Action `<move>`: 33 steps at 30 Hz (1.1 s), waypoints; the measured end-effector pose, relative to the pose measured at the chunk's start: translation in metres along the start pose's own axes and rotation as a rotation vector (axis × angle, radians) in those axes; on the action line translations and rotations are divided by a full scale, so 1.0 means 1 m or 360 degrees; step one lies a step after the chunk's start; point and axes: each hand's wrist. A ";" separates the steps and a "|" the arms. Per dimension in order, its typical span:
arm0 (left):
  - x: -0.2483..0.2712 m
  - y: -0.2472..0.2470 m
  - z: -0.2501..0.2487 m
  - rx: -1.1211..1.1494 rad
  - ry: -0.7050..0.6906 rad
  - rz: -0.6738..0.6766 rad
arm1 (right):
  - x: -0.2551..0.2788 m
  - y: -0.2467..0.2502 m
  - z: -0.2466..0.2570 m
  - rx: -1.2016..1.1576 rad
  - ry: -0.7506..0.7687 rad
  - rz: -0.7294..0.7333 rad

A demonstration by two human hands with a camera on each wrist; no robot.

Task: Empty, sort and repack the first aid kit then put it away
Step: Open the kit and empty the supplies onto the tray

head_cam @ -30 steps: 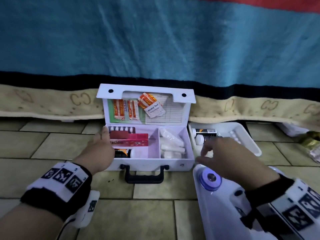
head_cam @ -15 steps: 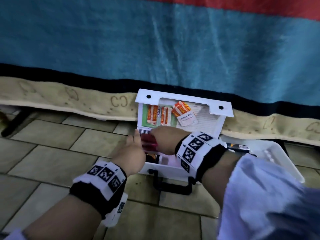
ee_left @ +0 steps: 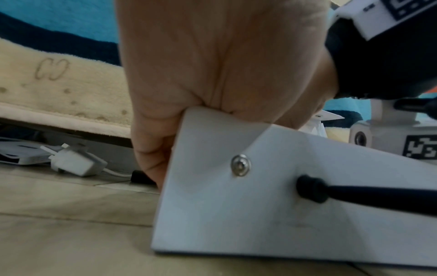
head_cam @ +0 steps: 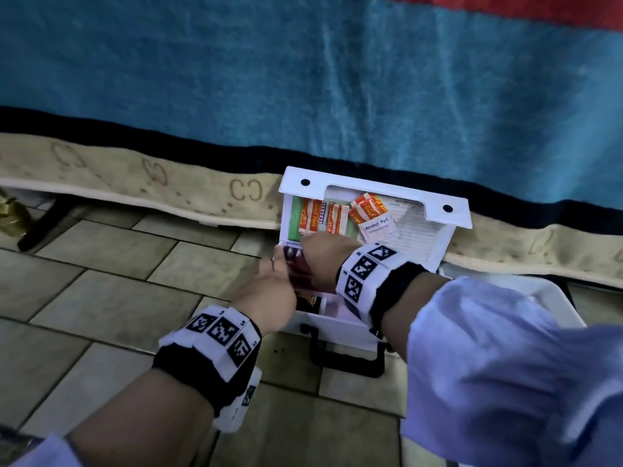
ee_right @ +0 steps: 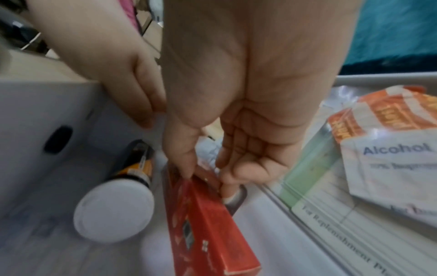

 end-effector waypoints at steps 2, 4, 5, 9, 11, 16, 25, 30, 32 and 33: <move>-0.001 0.001 -0.001 0.0014 0.0039 0.0012 | 0.007 0.011 -0.004 -0.0010 -0.0058 0.0055; -0.003 0.002 0.000 -0.0009 0.0048 -0.0003 | 0.014 0.026 -0.013 -0.0095 -0.0113 0.0139; -0.004 0.001 0.000 -0.0029 0.0035 -0.0002 | 0.022 0.034 -0.020 -0.0130 -0.0118 0.0136; -0.008 0.000 0.005 0.0017 0.0041 -0.0007 | 0.075 0.055 -0.054 -0.0354 -0.0282 -0.0042; -0.011 -0.001 0.008 0.0017 0.0019 -0.0010 | 0.106 0.058 -0.076 -0.0413 -0.0414 -0.0089; -0.011 -0.003 0.005 0.0036 -0.0085 -0.0156 | 0.179 0.029 -0.121 -0.0425 -0.0678 0.0154; -0.020 -0.004 0.012 -0.0009 -0.0023 -0.0112 | 0.242 -0.051 -0.143 -0.0668 -0.0960 0.0554; -0.010 -0.002 0.002 0.0021 -0.0071 -0.0185 | 0.256 -0.068 -0.152 -0.0798 -0.1134 0.0421; -0.009 -0.002 0.002 0.0002 -0.0090 -0.0203 | 0.257 -0.071 -0.156 -0.0772 -0.1187 0.0358; -0.009 -0.002 0.002 -0.0001 -0.0089 -0.0202 | 0.257 -0.074 -0.158 -0.0748 -0.1209 0.0339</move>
Point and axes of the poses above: each hand's wrist, its own x-axis away from the middle knuckle, its own y-axis out of the back of the hand, z = x × y, and after that the axes turned 4 degrees about -x, right-handed
